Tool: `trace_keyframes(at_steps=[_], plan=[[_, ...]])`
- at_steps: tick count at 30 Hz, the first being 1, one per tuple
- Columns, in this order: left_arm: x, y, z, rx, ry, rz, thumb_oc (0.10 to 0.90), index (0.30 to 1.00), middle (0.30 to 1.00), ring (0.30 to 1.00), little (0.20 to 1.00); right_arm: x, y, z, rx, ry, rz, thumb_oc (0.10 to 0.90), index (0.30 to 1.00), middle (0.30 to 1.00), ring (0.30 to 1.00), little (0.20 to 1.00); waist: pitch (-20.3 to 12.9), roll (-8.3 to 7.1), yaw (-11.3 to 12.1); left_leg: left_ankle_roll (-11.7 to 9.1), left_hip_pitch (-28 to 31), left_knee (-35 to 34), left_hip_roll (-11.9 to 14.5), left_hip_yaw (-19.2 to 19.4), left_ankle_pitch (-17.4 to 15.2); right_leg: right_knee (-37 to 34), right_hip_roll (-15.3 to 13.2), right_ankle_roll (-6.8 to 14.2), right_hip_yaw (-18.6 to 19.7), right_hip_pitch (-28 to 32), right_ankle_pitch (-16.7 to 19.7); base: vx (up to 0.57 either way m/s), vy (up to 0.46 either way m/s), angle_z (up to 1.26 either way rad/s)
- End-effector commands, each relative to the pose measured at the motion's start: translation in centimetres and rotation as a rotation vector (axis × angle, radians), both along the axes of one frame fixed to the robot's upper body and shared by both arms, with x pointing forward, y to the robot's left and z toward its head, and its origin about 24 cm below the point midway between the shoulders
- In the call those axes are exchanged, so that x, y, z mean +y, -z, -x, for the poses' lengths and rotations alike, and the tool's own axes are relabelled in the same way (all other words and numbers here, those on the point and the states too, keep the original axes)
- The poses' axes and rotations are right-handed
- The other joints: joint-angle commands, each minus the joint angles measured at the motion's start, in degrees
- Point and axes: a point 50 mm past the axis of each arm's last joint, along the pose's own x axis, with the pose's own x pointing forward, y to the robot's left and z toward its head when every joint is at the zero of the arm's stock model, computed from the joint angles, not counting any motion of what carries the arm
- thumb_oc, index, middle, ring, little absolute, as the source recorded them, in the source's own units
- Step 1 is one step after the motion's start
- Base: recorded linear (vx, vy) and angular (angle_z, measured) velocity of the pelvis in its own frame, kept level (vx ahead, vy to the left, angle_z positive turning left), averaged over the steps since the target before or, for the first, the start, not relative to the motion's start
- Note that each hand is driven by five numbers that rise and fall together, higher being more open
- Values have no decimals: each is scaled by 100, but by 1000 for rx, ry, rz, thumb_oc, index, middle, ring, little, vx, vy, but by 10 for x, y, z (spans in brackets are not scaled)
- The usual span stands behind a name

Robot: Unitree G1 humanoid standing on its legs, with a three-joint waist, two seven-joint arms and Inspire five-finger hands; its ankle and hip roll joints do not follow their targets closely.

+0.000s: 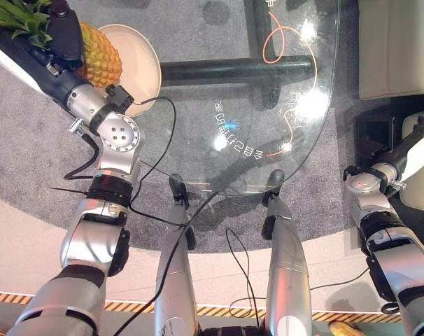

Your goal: Pick up the fruit to the plate

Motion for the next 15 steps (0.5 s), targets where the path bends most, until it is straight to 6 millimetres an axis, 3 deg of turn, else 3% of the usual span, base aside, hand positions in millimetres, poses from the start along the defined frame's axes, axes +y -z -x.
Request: trace_keyframes(at_steps=[1,9,15], plan=[[16,-66,22,-248,-35,-58,100,300,300,300,200,-15,-3,4,-22,15,-42,800,900,900,900,900,-152,-55,96,-234,-338,739,103,-355,-519,-288,71,128,-194,264,13,0,0,0],[17,-64,15,-203,-23,-39,100,300,300,300,200,-3,6,-3,53,-84,-45,800,900,900,900,900,-152,-89,70,-232,-368,789,111,-367,-533,-244,110,110,-165,229,-13,0,0,0],[16,-66,12,-178,-24,-49,100,300,300,300,200,10,15,-11,154,-254,-81,800,900,900,900,900,-152,-125,53,-246,-387,794,118,-359,-518,-233,136,98,-141,201,-21,0,0,0]])
